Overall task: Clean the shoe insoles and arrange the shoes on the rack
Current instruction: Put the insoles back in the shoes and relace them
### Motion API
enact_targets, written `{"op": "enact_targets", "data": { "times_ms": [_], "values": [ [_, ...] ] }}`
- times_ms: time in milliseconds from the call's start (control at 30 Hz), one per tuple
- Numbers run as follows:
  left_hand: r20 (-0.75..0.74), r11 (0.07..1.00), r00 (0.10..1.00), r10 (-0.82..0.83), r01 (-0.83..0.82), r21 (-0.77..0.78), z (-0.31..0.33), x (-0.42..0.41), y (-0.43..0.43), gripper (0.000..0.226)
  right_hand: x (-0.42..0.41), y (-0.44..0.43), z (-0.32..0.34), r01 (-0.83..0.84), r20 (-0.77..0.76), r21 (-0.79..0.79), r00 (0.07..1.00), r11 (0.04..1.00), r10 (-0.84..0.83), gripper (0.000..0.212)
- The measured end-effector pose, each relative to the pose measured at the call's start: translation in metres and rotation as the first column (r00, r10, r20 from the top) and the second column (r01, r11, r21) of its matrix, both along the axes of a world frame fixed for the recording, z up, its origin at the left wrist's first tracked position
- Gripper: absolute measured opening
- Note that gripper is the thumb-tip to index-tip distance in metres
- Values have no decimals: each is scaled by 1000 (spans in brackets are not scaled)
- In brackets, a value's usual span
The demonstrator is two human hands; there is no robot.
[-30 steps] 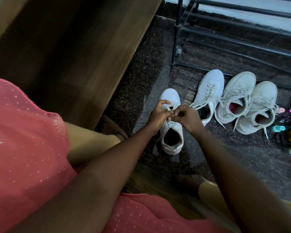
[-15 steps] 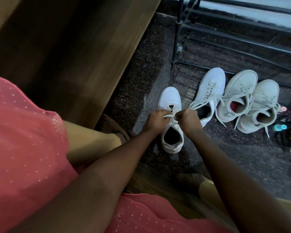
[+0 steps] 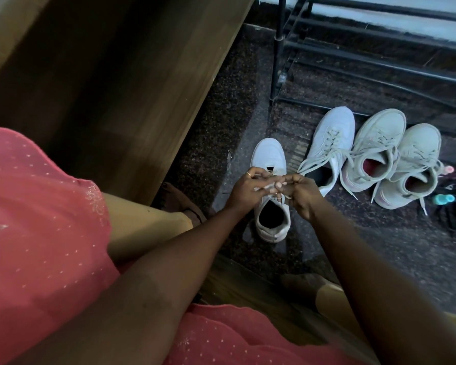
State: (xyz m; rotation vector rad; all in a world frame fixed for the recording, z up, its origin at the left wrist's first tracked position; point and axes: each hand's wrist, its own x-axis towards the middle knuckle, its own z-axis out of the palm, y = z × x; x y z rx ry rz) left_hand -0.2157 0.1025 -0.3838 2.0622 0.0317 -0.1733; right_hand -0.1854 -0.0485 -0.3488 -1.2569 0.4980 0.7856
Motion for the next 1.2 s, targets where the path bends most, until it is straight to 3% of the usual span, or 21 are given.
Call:
{"op": "enact_targets", "data": {
  "times_ms": [133,267,333,467,600,733,833,1067,1133,1200],
  "values": [
    [-334,920,920,203,-296,-258,5,9,-9,20,5,-5,-4,-39,32,-87,999,995,42,12],
    [-471,837,786,400,-523,-162,-2,10,5,16,14,-23,-11,-154,109,-334,974,930,200,27],
    [-510,816,718,473,-575,-54,-8,8,17,18,16,-36,-13,-229,121,-518,934,824,336,26],
    [-533,829,678,507,-552,87,-14,1,35,19,11,-47,-20,-265,95,-858,759,439,644,19],
    [-531,817,646,549,-547,181,-16,-3,35,19,1,-38,-33,-258,-25,-940,707,225,706,25],
    [-520,788,614,593,-576,218,-22,-3,36,21,-6,-36,-40,-214,-60,-972,632,100,773,27],
    [-528,759,582,618,-617,207,-25,-2,33,21,-8,-39,-42,-194,-84,-980,613,46,786,29],
    [-529,718,544,651,-668,196,-27,0,33,19,-8,-40,-44,-173,-83,-985,590,25,803,25],
    [-535,676,492,687,-703,221,-34,-1,29,22,-11,-42,-43,-195,-80,-980,555,36,828,23],
    [-637,644,393,664,-733,219,-43,-6,20,32,-18,-46,-44,-241,-37,-965,513,102,858,21]
  ]
}}
